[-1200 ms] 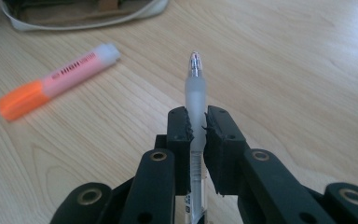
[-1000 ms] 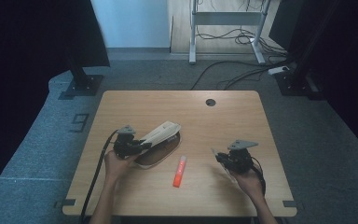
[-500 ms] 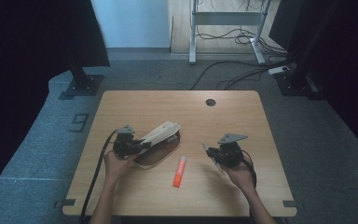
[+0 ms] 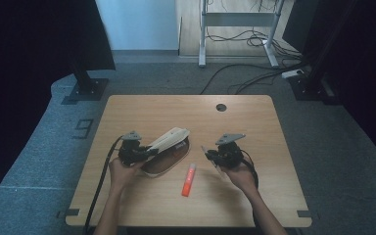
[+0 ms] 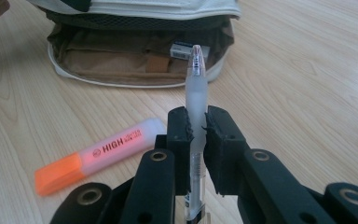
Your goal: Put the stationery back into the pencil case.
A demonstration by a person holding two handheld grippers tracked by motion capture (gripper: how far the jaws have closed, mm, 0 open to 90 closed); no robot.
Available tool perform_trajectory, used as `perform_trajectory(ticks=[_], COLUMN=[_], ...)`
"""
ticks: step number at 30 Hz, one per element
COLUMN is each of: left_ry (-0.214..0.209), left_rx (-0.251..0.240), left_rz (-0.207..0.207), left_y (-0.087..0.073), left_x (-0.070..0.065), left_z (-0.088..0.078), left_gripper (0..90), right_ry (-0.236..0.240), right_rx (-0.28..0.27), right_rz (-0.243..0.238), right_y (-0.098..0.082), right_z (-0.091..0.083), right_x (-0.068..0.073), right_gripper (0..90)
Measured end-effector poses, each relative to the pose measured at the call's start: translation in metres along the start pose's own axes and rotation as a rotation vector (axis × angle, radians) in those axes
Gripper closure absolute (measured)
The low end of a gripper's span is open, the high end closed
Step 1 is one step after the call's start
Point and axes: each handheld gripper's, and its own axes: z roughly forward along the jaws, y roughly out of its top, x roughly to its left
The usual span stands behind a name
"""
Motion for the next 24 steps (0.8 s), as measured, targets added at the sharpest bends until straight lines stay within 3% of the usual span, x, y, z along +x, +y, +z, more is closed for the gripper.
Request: perform_trajectory(ticks=[24], left_ry=[-0.005], left_rx=[-0.004], left_rz=[-0.005], left_y=[0.000], left_x=[0.000], left_z=[0.000], left_gripper=[75.2], right_ry=[0.064], right_rx=[0.046], right_rz=[-0.043], right_y=[0.028], right_z=[0.052], right_x=[0.015], right_gripper=[78.4])
